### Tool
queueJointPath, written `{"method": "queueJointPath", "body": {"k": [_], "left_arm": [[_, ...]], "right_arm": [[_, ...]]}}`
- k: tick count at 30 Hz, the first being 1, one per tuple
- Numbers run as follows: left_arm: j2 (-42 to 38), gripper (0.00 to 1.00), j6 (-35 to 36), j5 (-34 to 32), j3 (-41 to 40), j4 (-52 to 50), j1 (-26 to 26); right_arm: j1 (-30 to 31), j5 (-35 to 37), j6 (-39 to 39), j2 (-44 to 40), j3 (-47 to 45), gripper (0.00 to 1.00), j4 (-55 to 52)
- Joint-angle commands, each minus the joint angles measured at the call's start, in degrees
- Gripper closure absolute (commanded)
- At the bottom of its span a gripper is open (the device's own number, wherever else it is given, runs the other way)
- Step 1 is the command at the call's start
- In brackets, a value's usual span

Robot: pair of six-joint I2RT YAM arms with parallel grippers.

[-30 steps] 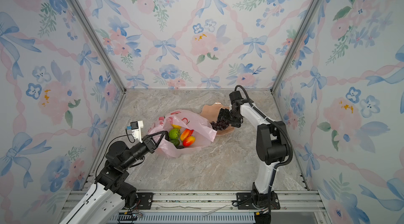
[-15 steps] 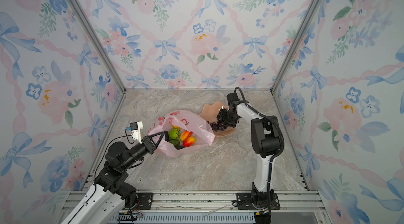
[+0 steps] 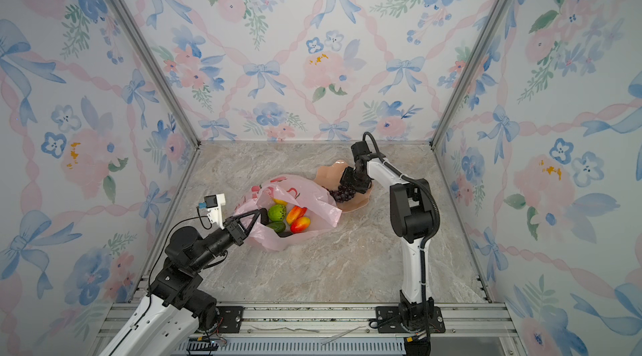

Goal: Place the fruits into the plastic bag
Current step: Pick up the fruit from the plate.

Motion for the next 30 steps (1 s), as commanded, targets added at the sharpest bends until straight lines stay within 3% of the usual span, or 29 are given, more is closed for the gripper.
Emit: {"method": "queueJointPath", "body": {"k": [1, 5, 11, 18, 23, 30], "left_arm": [[-0.4, 1.0, 1.1, -0.4, 1.3, -0.5, 0.4], [0.3, 1.0, 1.2, -0.2, 1.7, -0.4, 0.5], [0.9, 1.0, 1.2, 0.0, 2.0, -0.3, 0.6], [0.6, 1.0, 1.3, -0.2, 2.1, -1.0, 0.6], [0.6, 1.0, 1.3, -0.2, 2.3, -1.0, 0.6], [0.3, 1.0, 1.3, -0.2, 2.3, -1.2, 0.6]], "right_arm": [[0.6, 2.6, -2.7, 1.5, 1.9, 0.41, -3.2], [0.8, 2.0, -3.7, 1.1, 1.8, 0.55, -1.8], [1.1, 2.2, -5.3, 0.8, 1.9, 0.59, -1.9], [1.1, 2.3, -6.3, -1.8, -0.5, 0.77, 0.9], [1.1, 3.1, -7.6, -4.9, -3.0, 0.84, 3.5], [0.6, 3.2, -8.4, -10.5, -9.6, 0.85, 10.2]]}}
